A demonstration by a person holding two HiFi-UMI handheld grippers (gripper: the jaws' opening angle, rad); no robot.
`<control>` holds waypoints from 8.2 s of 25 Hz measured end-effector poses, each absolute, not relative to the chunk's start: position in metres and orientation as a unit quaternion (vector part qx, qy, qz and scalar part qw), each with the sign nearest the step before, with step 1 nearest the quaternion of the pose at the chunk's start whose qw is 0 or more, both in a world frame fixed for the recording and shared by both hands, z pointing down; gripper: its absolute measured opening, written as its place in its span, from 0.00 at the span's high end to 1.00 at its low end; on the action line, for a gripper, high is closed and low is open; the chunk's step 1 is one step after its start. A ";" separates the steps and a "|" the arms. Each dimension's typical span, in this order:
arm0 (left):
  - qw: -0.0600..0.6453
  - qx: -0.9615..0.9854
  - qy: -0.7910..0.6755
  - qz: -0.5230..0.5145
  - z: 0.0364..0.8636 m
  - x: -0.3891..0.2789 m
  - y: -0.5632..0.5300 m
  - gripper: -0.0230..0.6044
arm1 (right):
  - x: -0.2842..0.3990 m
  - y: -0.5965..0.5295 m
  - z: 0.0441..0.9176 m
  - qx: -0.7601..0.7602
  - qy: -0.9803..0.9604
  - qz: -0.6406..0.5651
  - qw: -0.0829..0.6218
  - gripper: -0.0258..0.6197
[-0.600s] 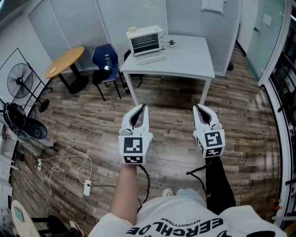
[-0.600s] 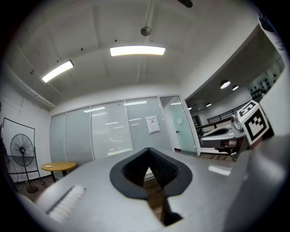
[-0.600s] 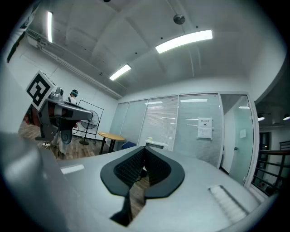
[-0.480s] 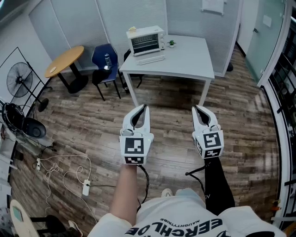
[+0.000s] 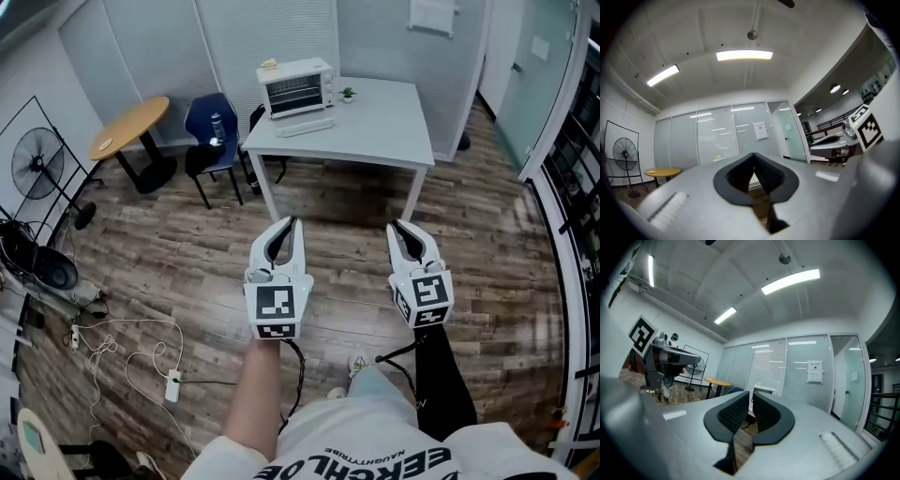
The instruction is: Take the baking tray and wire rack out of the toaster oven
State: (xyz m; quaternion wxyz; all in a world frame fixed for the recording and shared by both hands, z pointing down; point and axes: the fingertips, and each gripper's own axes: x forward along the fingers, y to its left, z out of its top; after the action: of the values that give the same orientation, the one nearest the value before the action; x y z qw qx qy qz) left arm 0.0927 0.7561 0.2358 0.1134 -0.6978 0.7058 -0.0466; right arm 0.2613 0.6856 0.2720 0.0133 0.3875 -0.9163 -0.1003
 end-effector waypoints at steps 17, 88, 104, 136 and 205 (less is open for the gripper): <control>0.104 -0.709 0.696 -0.032 0.251 0.081 0.673 0.87 | 0.246 0.594 0.287 0.394 -0.914 -0.093 0.011 0.81; 0.072 -0.739 0.669 -0.023 0.249 -0.198 0.067 0.82 | -0.052 0.009 0.292 0.371 -0.924 -0.086 0.033 0.81; 0.059 -0.775 0.628 -0.017 0.259 -0.266 -0.060 0.81 | -0.128 -0.098 0.304 0.395 -0.914 -0.083 0.048 0.81; 0.047 -0.759 0.648 -0.039 0.277 -0.259 -0.166 0.80 | -0.145 -0.214 0.310 0.320 -0.944 -0.074 0.034 0.81; -0.276 -0.661 0.689 0.111 0.487 -0.298 -0.269 0.69 | -0.214 -0.289 0.478 0.229 -0.957 0.162 0.077 0.81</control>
State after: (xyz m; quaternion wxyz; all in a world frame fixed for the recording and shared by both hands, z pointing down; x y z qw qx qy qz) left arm -0.2978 -0.2690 0.4872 -0.2758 -0.6612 0.6888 0.1111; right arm -0.2143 -0.2886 0.4778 0.0772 0.2291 -0.9568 0.1617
